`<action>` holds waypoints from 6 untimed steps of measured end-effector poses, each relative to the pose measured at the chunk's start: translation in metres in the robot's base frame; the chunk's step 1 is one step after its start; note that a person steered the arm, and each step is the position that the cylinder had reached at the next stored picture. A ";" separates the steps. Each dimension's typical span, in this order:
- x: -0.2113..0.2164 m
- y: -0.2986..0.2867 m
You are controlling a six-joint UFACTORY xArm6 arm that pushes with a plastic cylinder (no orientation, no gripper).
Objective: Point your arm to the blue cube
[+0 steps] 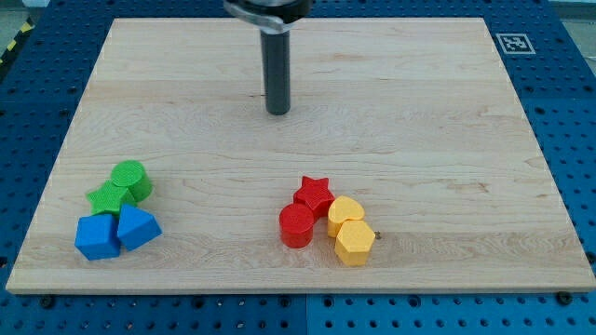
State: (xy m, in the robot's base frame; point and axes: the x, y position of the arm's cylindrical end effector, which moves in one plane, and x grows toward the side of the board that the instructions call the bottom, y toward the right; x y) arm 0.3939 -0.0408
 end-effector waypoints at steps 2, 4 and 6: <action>0.040 -0.028; 0.081 -0.031; 0.176 -0.033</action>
State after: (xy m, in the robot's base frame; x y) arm 0.5698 -0.0740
